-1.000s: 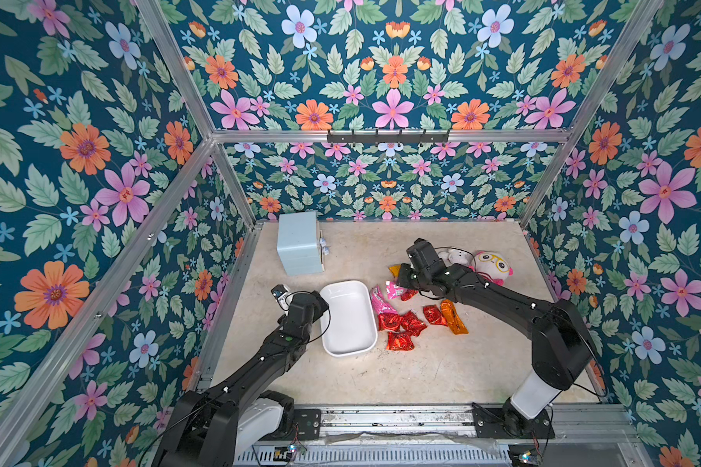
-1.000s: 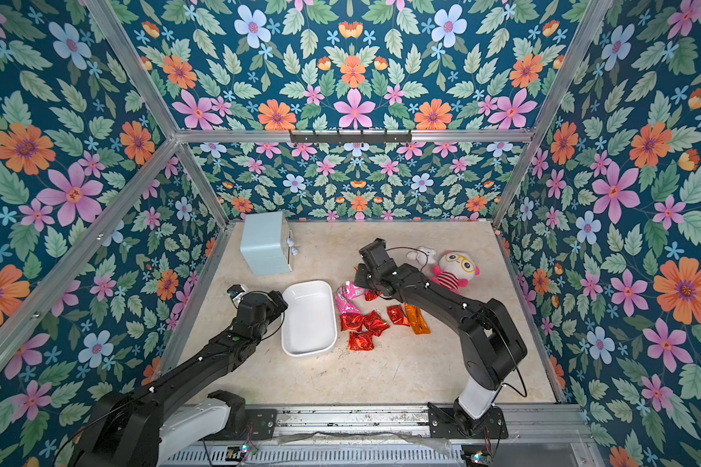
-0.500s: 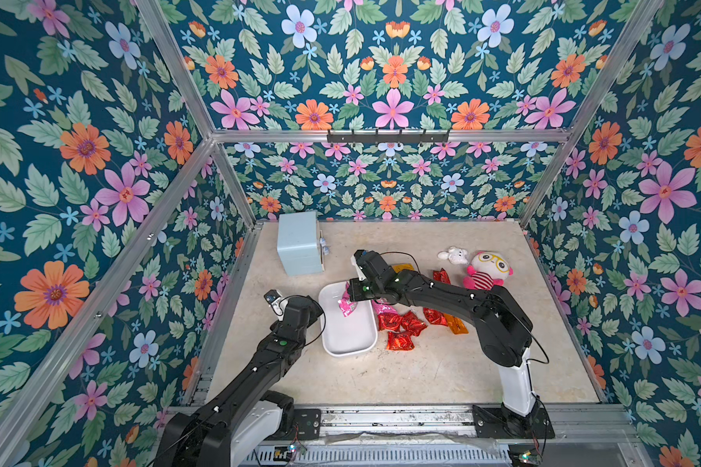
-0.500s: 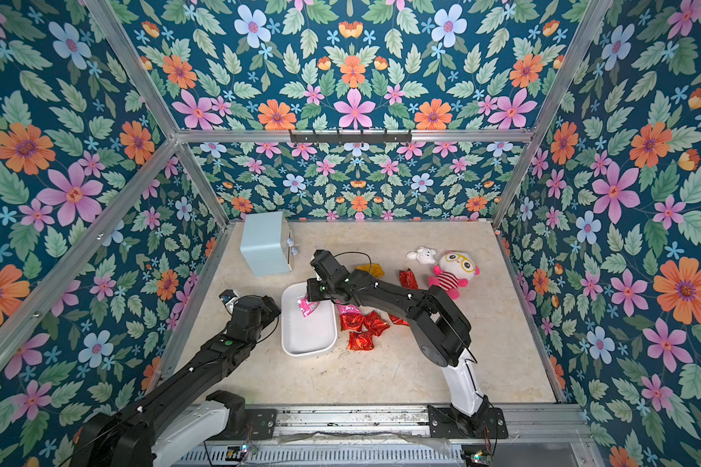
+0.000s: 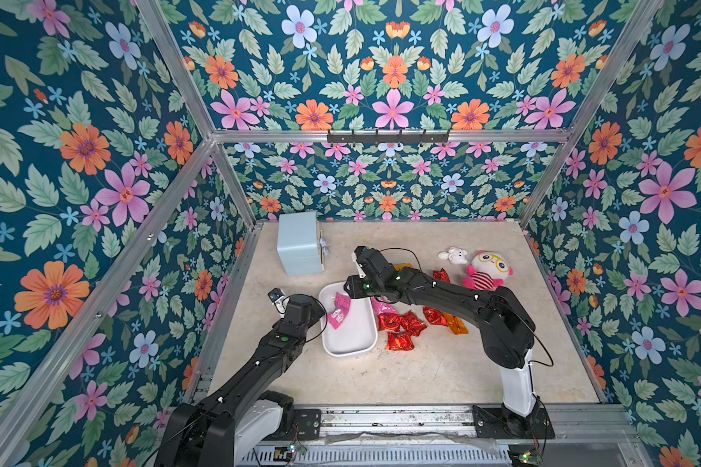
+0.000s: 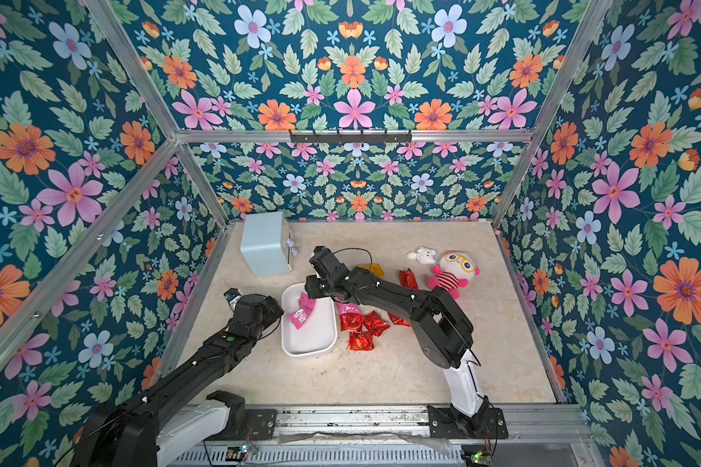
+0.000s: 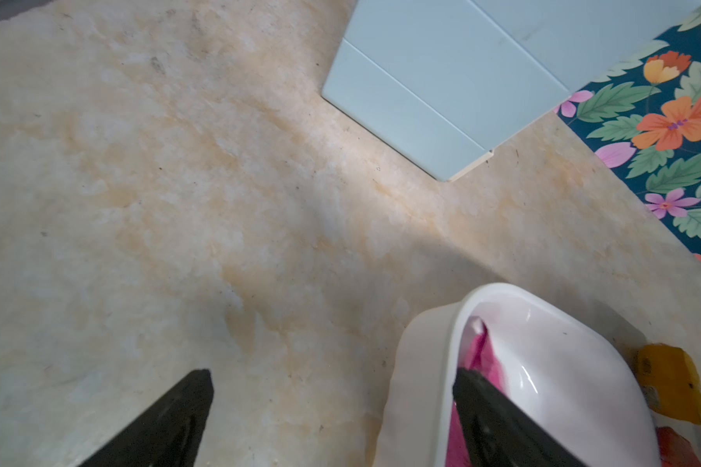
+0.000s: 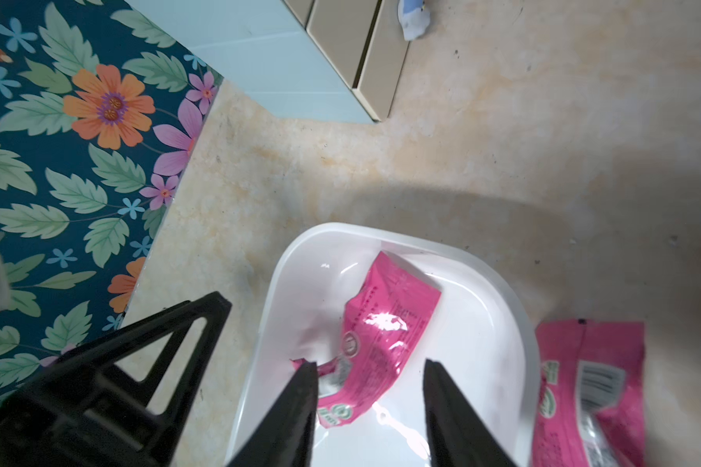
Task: Put the tea bags into the storage box
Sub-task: Place the tea bag in the storage box, then pick up the tea bag from the center of the board.
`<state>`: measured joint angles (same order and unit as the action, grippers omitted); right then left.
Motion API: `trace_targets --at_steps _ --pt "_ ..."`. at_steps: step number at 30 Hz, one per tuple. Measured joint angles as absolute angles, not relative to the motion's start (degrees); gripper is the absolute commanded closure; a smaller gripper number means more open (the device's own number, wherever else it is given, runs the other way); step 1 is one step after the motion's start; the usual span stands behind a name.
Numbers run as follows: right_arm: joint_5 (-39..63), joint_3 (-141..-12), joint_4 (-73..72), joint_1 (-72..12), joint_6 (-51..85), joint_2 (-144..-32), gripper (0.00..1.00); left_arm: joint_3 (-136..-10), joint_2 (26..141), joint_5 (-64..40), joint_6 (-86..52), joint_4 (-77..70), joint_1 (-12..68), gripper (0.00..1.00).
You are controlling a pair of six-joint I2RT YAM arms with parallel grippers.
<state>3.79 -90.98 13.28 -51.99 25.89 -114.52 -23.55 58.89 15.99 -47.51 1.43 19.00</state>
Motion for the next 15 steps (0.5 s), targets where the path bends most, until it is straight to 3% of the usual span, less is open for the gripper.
trace_targets --at_steps 15 --pt "2.4 -84.1 17.9 -37.1 29.7 -108.1 0.47 -23.7 63.7 1.2 -41.9 -10.4 17.7 0.01"
